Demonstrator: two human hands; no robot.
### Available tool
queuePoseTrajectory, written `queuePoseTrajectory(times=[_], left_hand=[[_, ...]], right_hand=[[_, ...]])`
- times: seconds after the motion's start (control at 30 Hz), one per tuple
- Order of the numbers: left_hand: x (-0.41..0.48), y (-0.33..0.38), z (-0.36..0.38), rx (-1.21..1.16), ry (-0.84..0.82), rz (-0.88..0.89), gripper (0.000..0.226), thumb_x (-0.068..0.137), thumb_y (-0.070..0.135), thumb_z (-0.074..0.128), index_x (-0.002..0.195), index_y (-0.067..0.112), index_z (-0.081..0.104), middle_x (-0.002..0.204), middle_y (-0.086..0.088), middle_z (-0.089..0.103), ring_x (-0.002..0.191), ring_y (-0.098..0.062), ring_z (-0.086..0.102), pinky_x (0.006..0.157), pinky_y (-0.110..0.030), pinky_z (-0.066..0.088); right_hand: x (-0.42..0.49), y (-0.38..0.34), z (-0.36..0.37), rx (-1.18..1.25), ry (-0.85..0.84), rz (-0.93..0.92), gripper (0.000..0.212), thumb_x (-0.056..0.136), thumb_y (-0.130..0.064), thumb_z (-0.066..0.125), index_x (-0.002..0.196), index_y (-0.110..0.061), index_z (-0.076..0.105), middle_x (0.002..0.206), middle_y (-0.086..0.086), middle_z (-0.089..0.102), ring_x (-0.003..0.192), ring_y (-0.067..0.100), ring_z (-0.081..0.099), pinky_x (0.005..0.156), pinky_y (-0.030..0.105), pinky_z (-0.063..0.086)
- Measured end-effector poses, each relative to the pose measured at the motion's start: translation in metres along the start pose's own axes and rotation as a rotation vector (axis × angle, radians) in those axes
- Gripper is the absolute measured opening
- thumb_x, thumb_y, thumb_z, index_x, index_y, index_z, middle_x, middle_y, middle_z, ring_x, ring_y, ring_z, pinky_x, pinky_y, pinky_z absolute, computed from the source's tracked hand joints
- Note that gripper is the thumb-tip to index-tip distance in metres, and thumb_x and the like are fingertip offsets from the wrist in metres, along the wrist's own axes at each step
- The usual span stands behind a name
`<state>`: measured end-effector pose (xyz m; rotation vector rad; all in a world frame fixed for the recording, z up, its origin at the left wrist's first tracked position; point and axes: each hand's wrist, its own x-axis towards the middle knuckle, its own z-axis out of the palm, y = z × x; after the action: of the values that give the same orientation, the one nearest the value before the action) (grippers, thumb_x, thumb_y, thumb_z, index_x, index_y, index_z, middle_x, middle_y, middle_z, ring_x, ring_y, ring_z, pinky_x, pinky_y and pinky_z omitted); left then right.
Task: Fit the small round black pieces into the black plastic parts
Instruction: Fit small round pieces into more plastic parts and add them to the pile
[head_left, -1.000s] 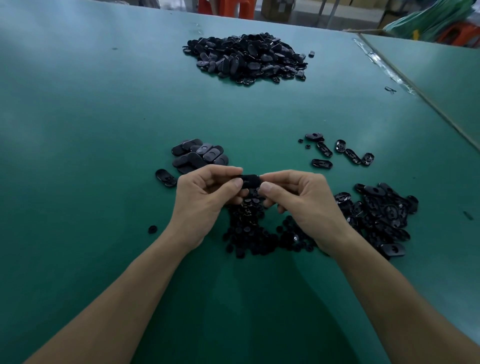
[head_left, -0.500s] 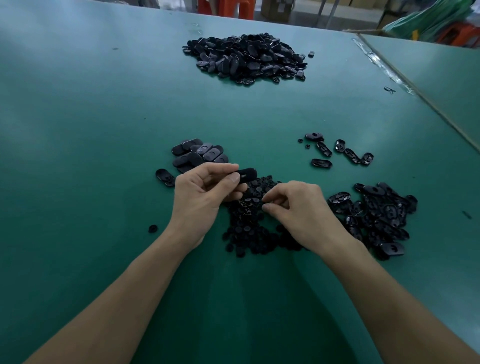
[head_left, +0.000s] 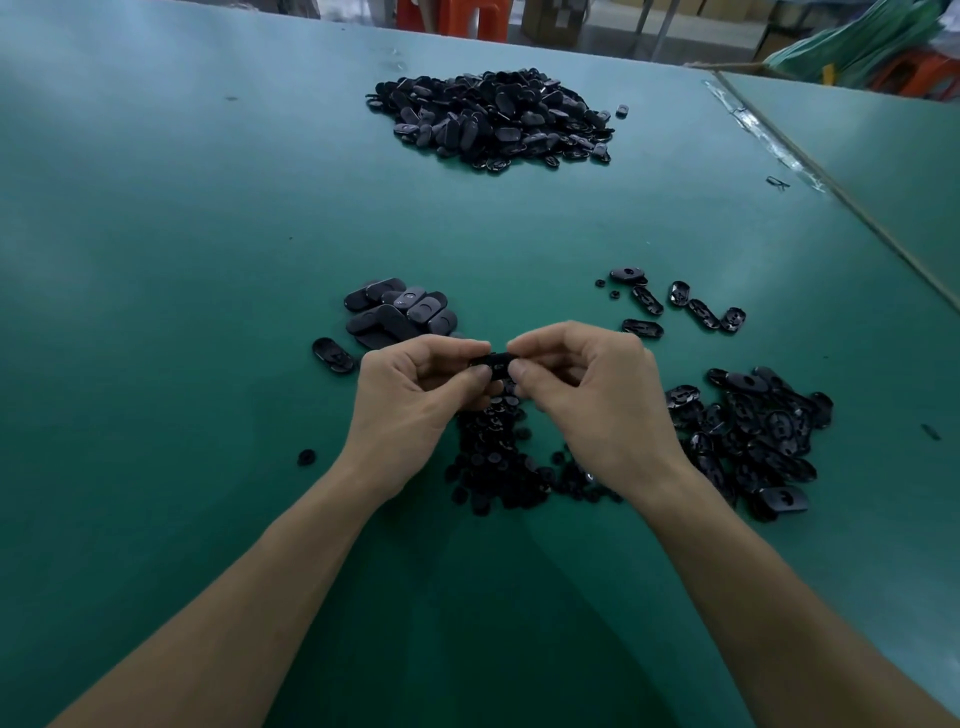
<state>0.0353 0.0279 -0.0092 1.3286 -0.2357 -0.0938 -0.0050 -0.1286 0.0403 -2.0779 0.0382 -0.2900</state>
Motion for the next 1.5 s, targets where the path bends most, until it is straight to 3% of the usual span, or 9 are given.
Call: queuePoseTrajectory(times=[0.2,1.03,1.17,1.33,1.5], left_hand=[[-0.001,0.002,0.002,-0.005,-0.008,0.011,0.024,0.083,-0.014,0.069,0.09,0.008,0.072,0.078,-0.002,0.077,0.07,-0.013,0.074,0.067,-0.019,0.057],[-0.001,0.004,0.001,0.05,-0.022,0.024,0.024,0.082,-0.016,0.068,0.092,0.005,0.071,0.081,0.001,0.077,0.074,-0.009,0.073,0.073,-0.02,0.058],[-0.001,0.004,-0.001,0.075,-0.032,0.035,0.024,0.083,-0.014,0.068,0.092,0.008,0.071,0.084,0.002,0.078,0.078,-0.009,0.073,0.074,-0.018,0.057],[0.0,0.003,-0.002,0.07,-0.029,0.046,0.018,0.086,-0.006,0.07,0.095,0.009,0.07,0.082,0.002,0.077,0.075,-0.007,0.072,0.071,-0.017,0.056],[0.001,0.003,-0.003,0.066,-0.039,0.05,0.018,0.087,-0.003,0.069,0.098,0.012,0.069,0.082,0.003,0.077,0.075,-0.005,0.071,0.07,-0.016,0.055]], right_hand=[[-0.002,-0.003,0.009,-0.064,0.032,-0.001,0.013,0.086,-0.006,0.074,0.091,-0.017,0.078,0.076,-0.014,0.073,0.069,-0.006,0.068,0.069,0.008,0.051],[-0.004,-0.013,0.019,-0.195,0.087,0.057,0.013,0.086,-0.008,0.068,0.086,-0.019,0.075,0.072,-0.013,0.07,0.07,0.0,0.066,0.066,0.012,0.052],[-0.005,-0.012,0.022,-0.179,0.107,0.056,0.014,0.087,-0.007,0.069,0.089,-0.018,0.078,0.074,-0.011,0.071,0.072,-0.002,0.065,0.067,0.005,0.048],[-0.01,-0.014,0.029,-0.2,0.136,0.019,0.017,0.09,-0.007,0.067,0.099,-0.016,0.079,0.085,-0.004,0.076,0.078,0.005,0.07,0.077,0.015,0.053],[-0.012,-0.016,0.027,-0.204,0.125,-0.024,0.02,0.09,-0.003,0.066,0.101,-0.014,0.079,0.089,-0.003,0.077,0.079,0.004,0.068,0.078,0.009,0.05]])
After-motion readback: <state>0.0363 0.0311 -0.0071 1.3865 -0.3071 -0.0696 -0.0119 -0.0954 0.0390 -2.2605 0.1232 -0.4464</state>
